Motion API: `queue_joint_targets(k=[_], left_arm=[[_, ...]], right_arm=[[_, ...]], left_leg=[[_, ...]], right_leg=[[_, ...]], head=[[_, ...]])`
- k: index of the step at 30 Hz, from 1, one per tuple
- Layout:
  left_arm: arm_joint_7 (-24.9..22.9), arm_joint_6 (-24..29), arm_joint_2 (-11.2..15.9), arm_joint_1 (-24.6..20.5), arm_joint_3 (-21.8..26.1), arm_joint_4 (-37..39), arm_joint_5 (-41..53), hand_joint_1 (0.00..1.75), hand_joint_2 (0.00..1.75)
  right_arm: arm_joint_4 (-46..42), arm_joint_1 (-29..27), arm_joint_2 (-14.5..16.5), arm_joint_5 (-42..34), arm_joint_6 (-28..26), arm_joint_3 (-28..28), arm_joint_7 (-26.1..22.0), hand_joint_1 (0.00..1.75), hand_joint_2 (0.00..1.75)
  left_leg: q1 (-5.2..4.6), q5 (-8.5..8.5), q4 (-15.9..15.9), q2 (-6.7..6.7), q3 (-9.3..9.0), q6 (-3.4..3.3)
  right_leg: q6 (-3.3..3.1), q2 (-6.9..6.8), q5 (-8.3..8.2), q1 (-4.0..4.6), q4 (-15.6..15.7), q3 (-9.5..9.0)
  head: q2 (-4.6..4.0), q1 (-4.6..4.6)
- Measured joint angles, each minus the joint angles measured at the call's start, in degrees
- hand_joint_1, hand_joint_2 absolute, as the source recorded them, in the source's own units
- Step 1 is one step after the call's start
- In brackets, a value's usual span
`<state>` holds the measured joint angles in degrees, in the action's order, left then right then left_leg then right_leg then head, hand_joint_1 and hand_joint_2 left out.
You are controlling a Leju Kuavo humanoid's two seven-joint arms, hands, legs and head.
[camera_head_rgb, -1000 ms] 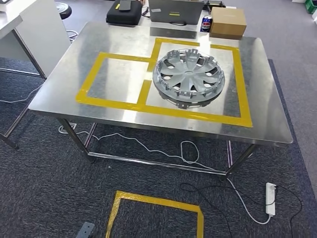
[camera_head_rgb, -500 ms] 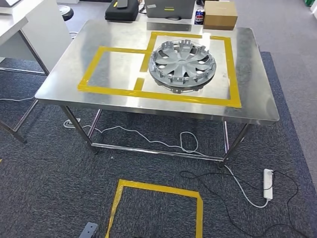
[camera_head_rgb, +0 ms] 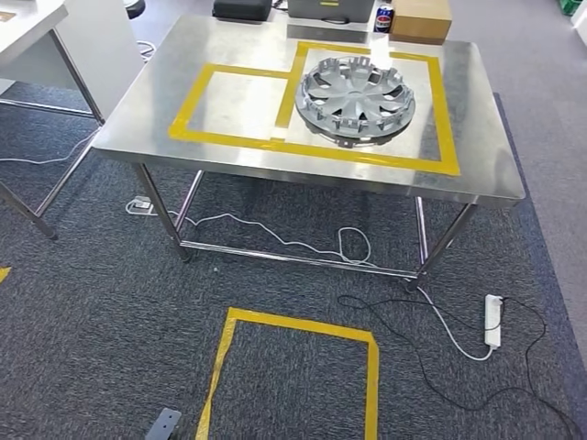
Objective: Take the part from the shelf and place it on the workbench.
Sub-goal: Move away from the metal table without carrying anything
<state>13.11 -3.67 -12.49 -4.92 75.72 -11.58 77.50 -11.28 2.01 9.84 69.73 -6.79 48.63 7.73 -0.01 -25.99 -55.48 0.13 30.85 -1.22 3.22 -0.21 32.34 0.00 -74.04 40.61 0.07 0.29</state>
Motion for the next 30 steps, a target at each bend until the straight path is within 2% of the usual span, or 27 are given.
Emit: queue_joint_targets(k=[1,2,3,5,6,7,9,10,11,13,14,15,16,17,18,19,20,21,22,24,25,26,28,29,30], left_arm=[[-0.01,-0.07,-0.01,-0.01,0.00,0.00,-0.01,0.00,0.00],[-0.02,-0.20,-0.02,-0.01,0.01,0.00,-0.01,0.00,0.00],[-0.03,-0.37,-0.04,-0.02,0.01,0.00,-0.02,0.00,0.00],[-0.07,-0.72,-0.10,-0.08,0.01,0.00,-0.02,0.00,0.00],[-0.09,-0.83,-0.14,-0.12,0.00,0.00,-0.02,0.00,0.00],[-0.11,-0.90,-0.17,-0.16,-0.01,0.00,-0.02,0.00,0.00],[-0.19,-0.95,-0.21,-0.13,-0.01,0.00,-0.02,0.00,0.00],[-0.22,-0.95,-0.22,-0.09,-0.01,0.00,-0.03,0.00,0.00],[-0.26,-0.95,-0.22,-0.05,-0.01,0.00,-0.05,0.00,0.00],[-0.31,-0.95,-0.22,-0.07,-0.01,0.00,-0.09,0.00,0.00],[-0.32,-0.95,-0.22,-0.09,-0.01,0.00,-0.10,0.00,0.00],[-0.34,-0.95,-0.23,-0.10,-0.01,0.00,-0.10,0.00,0.00],[-0.38,-0.95,-0.23,-0.10,-0.01,0.00,-0.14,0.00,0.00],[-0.38,-0.93,-0.26,-0.13,-0.01,0.00,-0.22,0.00,0.00],[-0.36,-0.87,-0.32,-0.18,0.00,0.00,-0.36,0.00,0.00],[-0.29,-0.79,-0.43,-0.30,0.01,0.00,-0.55,0.00,0.00],[-0.21,-0.69,-0.58,-0.45,0.01,0.00,-0.70,0.00,0.00],[-0.15,-0.62,-0.74,-0.60,0.01,0.00,-0.84,0.00,0.00],[-0.13,-0.58,-0.87,-0.68,0.00,0.00,-0.91,0.00,0.00],[-0.11,-0.57,-1.02,-0.49,0.00,0.00,-0.95,0.00,0.00],[-0.11,-0.56,-1.03,-0.32,0.01,0.00,-0.97,0.00,0.00],[-0.09,-0.55,-1.03,-0.20,0.03,0.00,-0.99,0.00,0.00],[-0.06,-0.49,-1.01,-0.18,0.05,0.00,-1.02,0.00,0.00],[-0.04,-0.48,-1.01,-0.19,0.06,0.00,-0.99,0.00,0.00],[-0.02,-0.48,-1.01,-0.19,0.05,0.00,-0.94,0.00,0.00]], right_arm=[[0.00,0.00,0.00,0.07,-0.02,0.01,-0.06,0.00,0.00],[0.00,0.01,0.00,0.14,-0.04,0.01,-0.19,0.00,0.00],[-0.01,0.07,0.00,0.19,-0.08,0.01,-0.40,0.00,0.00],[-0.02,0.36,-0.01,0.25,-0.32,0.01,-0.93,0.00,0.00],[-0.02,0.48,-0.01,0.28,-0.49,0.01,-1.14,0.00,0.00],[-0.02,0.55,-0.02,0.32,-0.70,0.02,-1.28,0.00,0.00],[-0.02,0.53,-0.02,0.38,-1.15,0.05,-1.57,0.00,0.00],[-0.02,0.52,-0.03,0.44,-1.48,0.07,-1.88,0.00,0.00],[-0.02,0.53,-0.05,0.52,-1.81,0.10,-2.29,0.00,0.00],[-0.02,0.59,-0.11,0.78,-2.44,0.16,-3.22,0.00,0.00],[-0.02,0.61,-0.13,0.92,-2.63,0.18,-3.57,0.00,0.00],[-0.02,0.61,-0.13,1.08,-2.79,0.19,-3.82,0.00,0.00],[-0.02,0.60,-0.13,1.27,-2.93,0.20,-3.99,0.00,0.00],[-0.02,0.59,-0.13,1.50,-3.08,0.20,-4.09,0.00,0.00],[-0.02,0.59,-0.14,1.70,-3.23,0.20,-4.17,0.00,0.00],[-0.03,0.58,-0.17,1.90,-3.38,0.20,-4.24,0.00,0.00],[-0.03,0.58,-0.21,2.02,-3.51,0.20,-4.29,0.00,0.00],[-0.04,0.60,-0.26,2.06,-3.61,0.20,-4.32,0.00,0.00],[-0.04,0.60,-0.31,2.09,-3.67,0.20,-4.33,0.00,0.00],[-0.03,0.33,-0.33,2.09,-3.73,0.19,-4.33,0.00,0.00],[-0.03,0.10,-0.34,2.12,-3.75,0.19,-4.31,0.00,0.00],[-0.02,-0.13,-0.34,2.19,-3.83,0.19,-4.28,0.00,0.00],[-0.02,-0.26,-0.34,2.77,-4.06,0.13,-4.28,0.00,0.00],[-0.02,-0.22,-0.33,3.27,-4.16,0.02,-4.31,0.00,0.00],[-0.02,-0.15,-0.33,3.79,-4.20,-0.10,-4.33,0.00,0.00]], left_leg=[[-0.07,0.54,-0.02,0.01,0.69,0.02],[-0.12,1.07,-0.04,-0.03,1.33,0.09],[-0.15,1.58,-0.06,-0.08,1.86,0.21],[-0.22,2.58,-0.12,-0.12,2.72,0.69],[-0.18,3.11,-0.12,-0.09,3.04,0.99],[-0.11,3.68,-0.05,-0.05,3.34,1.34],[0.00,3.91,-0.08,-0.08,3.95,2.05],[0.02,2.78,-0.88,-0.12,4.40,2.41],[0.04,0.63,-2.82,-0.16,5.15,2.73],[0.20,-4.83,-9.71,-0.19,7.17,3.21],[0.26,-6.49,-13.32,-0.19,7.99,3.38],[0.32,-6.77,-15.76,-0.19,8.22,3.52],[0.41,-5.69,-16.57,-0.18,7.66,3.64],[0.55,-3.88,-15.52,-0.18,6.19,3.74],[0.73,-2.29,-12.85,-0.17,3.82,3.83],[0.84,-1.65,-9.02,-0.19,0.96,3.86],[0.85,-1.93,-5.19,-0.24,-1.61,3.60],[0.77,-2.61,-2.28,-0.29,-3.29,3.25],[0.56,-3.17,-0.59,-0.35,-3.95,2.75],[0.36,-2.67,-0.12,-0.23,-3.13,1.65],[0.35,-2.18,-0.11,-0.20,-2.59,1.15],[0.42,-1.66,-0.07,-0.20,-1.99,0.71],[0.43,-0.67,-0.05,-0.40,-0.81,0.24],[0.42,-0.11,-0.06,-0.54,-0.17,0.19],[0.40,0.45,-0.06,-0.74,0.48,0.23]], right_leg=[[-0.17,0.02,-1.03,0.03,0.30,-1.33],[-0.40,0.06,-2.61,0.07,2.69,-3.69],[-0.68,0.15,-3.80,0.13,6.59,-6.82],[-1.13,0.39,-4.05,0.35,15.15,-12.73],[-1.26,0.51,-3.62,0.51,17.74,-14.21],[-1.38,0.56,-3.47,0.68,18.94,-14.63],[-1.83,0.42,-4.40,0.63,19.31,-13.82],[-2.24,0.29,-4.99,0.54,19.44,-13.40],[-2.62,0.15,-5.57,0.43,19.56,-12.88],[-3.16,0.00,-6.54,0.48,19.27,-11.52],[-3.22,-0.06,-7.01,0.51,19.08,-10.69],[-3.18,-0.12,-7.50,0.53,18.85,-9.84],[-3.07,-0.16,-7.96,0.52,18.56,-8.95],[-2.91,-0.18,-8.39,0.50,18.21,-8.05],[-2.69,-0.16,-8.78,0.49,17.78,-7.21],[-2.41,-0.16,-9.10,0.53,17.27,-6.39],[-2.11,-0.16,-9.47,0.58,16.82,-5.70],[-1.82,-0.17,-9.90,0.62,16.49,-5.15],[-1.56,-0.19,-10.42,0.59,16.36,-4.69],[-1.04,-0.10,-11.02,0.32,16.30,-3.94],[-0.76,-0.05,-10.09,0.17,15.70,-3.43],[-0.45,-0.01,-8.15,0.06,14.10,-2.74],[0.00,0.00,-2.57,-0.07,7.83,-1.04],[0.13,0.00,-0.62,-0.09,4.10,-0.36],[0.18,0.02,0.00,-0.10,1.30,-0.18]], head=[[0.00,0.01],[0.00,0.00],[0.00,0.01],[0.00,-0.05],[0.00,-0.06],[0.00,-0.07],[0.00,-0.06],[0.00,-0.10],[0.00,-0.22],[0.00,-0.40],[0.00,-0.45],[0.00,-0.44],[0.00,-0.46],[0.00,-0.45],[0.00,-0.47],[0.00,-0.49],[0.00,-0.44],[0.00,-0.44],[0.00,-0.39],[0.00,-0.41],[0.00,-0.33],[0.00,-0.28],[0.00,-0.02],[0.00,0.06],[0.00,0.11]])
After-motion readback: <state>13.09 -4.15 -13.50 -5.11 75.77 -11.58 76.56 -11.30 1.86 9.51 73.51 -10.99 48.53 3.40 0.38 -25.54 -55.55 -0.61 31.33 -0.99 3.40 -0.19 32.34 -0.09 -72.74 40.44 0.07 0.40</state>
